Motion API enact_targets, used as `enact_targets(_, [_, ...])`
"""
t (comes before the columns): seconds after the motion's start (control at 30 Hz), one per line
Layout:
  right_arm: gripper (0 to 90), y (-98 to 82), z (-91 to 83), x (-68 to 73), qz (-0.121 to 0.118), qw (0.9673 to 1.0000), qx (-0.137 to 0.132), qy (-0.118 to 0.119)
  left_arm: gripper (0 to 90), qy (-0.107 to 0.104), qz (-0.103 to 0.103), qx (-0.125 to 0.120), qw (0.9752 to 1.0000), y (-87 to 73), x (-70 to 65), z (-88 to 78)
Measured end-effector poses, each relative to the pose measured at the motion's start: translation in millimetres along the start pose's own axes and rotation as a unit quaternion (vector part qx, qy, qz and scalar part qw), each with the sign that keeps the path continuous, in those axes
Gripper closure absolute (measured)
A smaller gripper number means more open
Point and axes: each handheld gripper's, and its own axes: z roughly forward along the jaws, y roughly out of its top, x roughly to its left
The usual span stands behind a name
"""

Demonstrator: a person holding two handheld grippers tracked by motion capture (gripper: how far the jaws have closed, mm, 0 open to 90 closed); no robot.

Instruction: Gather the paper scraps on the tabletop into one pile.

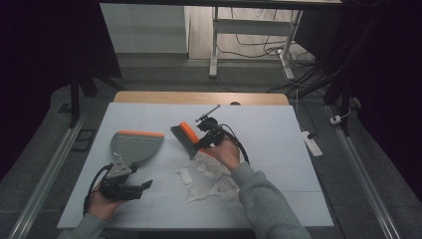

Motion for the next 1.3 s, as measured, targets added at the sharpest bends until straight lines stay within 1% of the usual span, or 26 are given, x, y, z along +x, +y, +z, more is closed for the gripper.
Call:
enact_targets(0.07, [70.5, -5.8, -10.0, -0.9, -0.005, 0.9999, 0.002, -0.010, 24.9, 0.000, 0.000, 0.001, 1.0000, 0.2, -0.1, 0.2])
enact_targets(0.1, [70.5, -7.9, -15.6, -0.3, -0.011, 0.9998, -0.002, -0.015, 24.9, 0.000, 0.000, 0.001, 1.0000, 0.4, -0.1, 0.3])
enact_targets(0.13, [70.5, -9.5, -21.4, 0.2, -0.012, 0.9998, -0.009, -0.014, 24.9, 0.000, 0.001, 0.001, 1.0000, 0.6, -0.3, 0.3])
enact_targets(0.2, [70.5, -10.9, -34.0, 3.2, -0.015, 0.9994, -0.029, -0.008, 24.9, -0.001, 0.001, 0.001, 1.0000, 0.7, -0.5, 0.4])
enact_targets(0.27, [70.5, -11.5, -45.0, 8.1, -0.026, 0.9985, -0.049, -0.002, 24.9, 0.000, 0.002, 0.001, 1.0000, 0.7, -0.3, 0.1])
enact_targets(0.3, [70.5, -11.8, -49.5, 10.9, -0.035, 0.9980, -0.052, 0.000, 24.9, 0.000, 0.001, 0.001, 1.0000, 0.6, -0.1, 0.0])
enact_targets(0.4, [70.5, -13.3, -54.8, 24.0, -0.048, 0.9972, -0.056, 0.013, 24.9, 0.000, -0.002, -0.001, 1.0000, 0.2, 0.7, -0.9])
enact_targets(0.47, [70.5, -16.0, -52.6, 32.0, -0.060, 0.9970, -0.046, 0.019, 24.9, 0.001, -0.002, -0.002, 1.0000, 0.0, 1.1, -1.1])
enact_targets(0.57, [70.5, -20.8, -45.7, 42.2, -0.068, 0.9968, -0.030, 0.028, 24.9, 0.003, -0.002, -0.001, 1.0000, 0.0, 1.4, -1.3])
enact_targets(0.67, [70.5, -25.0, -41.1, 53.1, -0.081, 0.9956, -0.029, 0.036, 24.9, 0.004, -0.002, -0.001, 1.0000, -0.1, 1.8, -1.5])
enact_targets(0.7, [70.5, -25.9, -39.4, 56.9, -0.085, 0.9952, -0.025, 0.040, 24.9, 0.004, -0.003, -0.001, 1.0000, -0.2, 2.2, -1.7])
enact_targets(0.73, [70.4, -26.7, -36.6, 61.0, -0.084, 0.9950, -0.022, 0.048, 24.9, 0.005, -0.004, -0.002, 1.0000, -0.4, 2.6, -2.1])
enact_targets(0.8, [70.5, -28.1, -29.9, 68.7, -0.094, 0.9939, -0.011, 0.057, 24.9, 0.006, -0.006, -0.004, 1.0000, -0.6, 2.6, -3.2])
enact_targets(0.9, [70.5, -29.9, -17.8, 77.0, -0.106, 0.9926, 0.005, 0.058, 24.9, 0.007, -0.006, -0.009, 0.9999, -0.3, 2.5, -5.1])
enact_targets(1.0, [70.5, -31.5, -5.2, 81.0, -0.103, 0.9920, 0.015, 0.072, 25.0, 0.008, -0.006, -0.010, 0.9999, -0.3, 2.8, -5.7])
enact_targets(1.07, [70.4, -31.6, 0.9, 83.0, -0.104, 0.9908, 0.019, 0.085, 25.0, 0.008, -0.006, -0.009, 0.9999, -0.3, 2.9, -4.9])
enact_targets(1.1, [70.5, -31.3, 3.2, 83.8, -0.105, 0.9907, 0.022, 0.084, 25.0, 0.007, -0.006, -0.009, 0.9999, -0.4, 2.8, -4.5])
enact_targets(1.17, [70.5, -30.4, 6.2, 82.0, -0.103, 0.9915, 0.027, 0.075, 25.0, 0.007, -0.005, -0.008, 0.9999, -0.4, 2.7, -4.3])
enact_targets(1.23, [70.5, -30.4, 5.5, 74.9, -0.091, 0.9933, 0.031, 0.064, 25.0, 0.006, -0.006, -0.008, 0.9999, -0.7, 2.8, -4.4])
enact_targets(1.3, [70.5, -33.2, 2.8, 66.9, -0.088, 0.9945, 0.034, 0.046, 25.0, 0.006, -0.006, -0.007, 0.9999, -0.9, 3.2, -4.3])
